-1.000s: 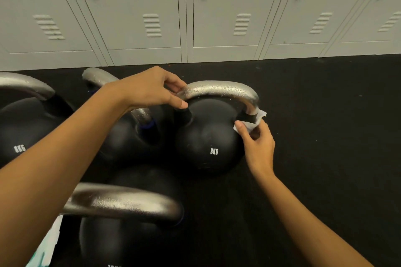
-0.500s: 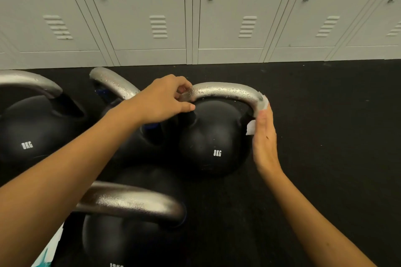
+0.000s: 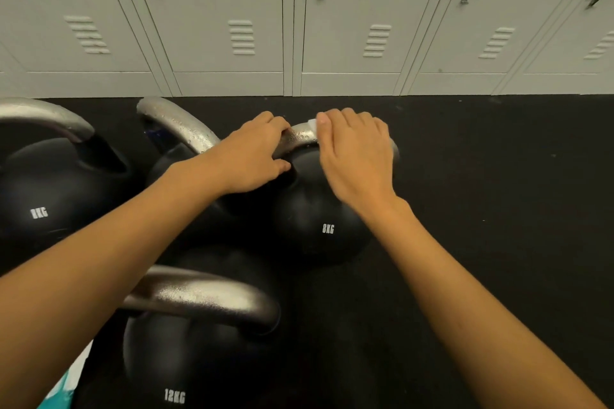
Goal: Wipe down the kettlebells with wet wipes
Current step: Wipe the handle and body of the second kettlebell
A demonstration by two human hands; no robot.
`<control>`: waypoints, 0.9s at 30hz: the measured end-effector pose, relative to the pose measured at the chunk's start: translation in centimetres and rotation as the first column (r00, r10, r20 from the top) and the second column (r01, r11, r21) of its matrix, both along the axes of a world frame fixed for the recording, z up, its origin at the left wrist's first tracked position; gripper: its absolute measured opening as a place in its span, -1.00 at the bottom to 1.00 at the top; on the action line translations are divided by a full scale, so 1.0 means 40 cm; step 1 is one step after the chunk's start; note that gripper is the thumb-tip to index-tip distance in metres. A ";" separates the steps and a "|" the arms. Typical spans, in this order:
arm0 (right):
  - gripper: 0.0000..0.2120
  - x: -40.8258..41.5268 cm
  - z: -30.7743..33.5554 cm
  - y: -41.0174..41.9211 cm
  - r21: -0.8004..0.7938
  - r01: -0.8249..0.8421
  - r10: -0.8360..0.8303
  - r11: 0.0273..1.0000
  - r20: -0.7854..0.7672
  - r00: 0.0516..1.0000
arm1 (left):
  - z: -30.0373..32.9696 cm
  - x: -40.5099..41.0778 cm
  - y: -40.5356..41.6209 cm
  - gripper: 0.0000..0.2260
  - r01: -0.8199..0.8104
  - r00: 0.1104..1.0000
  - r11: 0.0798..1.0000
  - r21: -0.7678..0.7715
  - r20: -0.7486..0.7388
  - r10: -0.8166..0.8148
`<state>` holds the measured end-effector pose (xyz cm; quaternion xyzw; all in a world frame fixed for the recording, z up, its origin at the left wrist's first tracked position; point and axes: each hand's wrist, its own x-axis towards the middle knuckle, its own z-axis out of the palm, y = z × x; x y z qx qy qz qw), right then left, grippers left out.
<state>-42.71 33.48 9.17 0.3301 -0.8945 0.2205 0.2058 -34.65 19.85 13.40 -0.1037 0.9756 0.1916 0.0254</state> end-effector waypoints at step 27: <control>-0.68 -0.157 -0.030 0.157 -0.417 0.221 0.320 0.882 0.872 0.371 | 0.008 -0.006 -0.020 -0.63 0.020 1.000 1.000 0.023 0.015 -0.021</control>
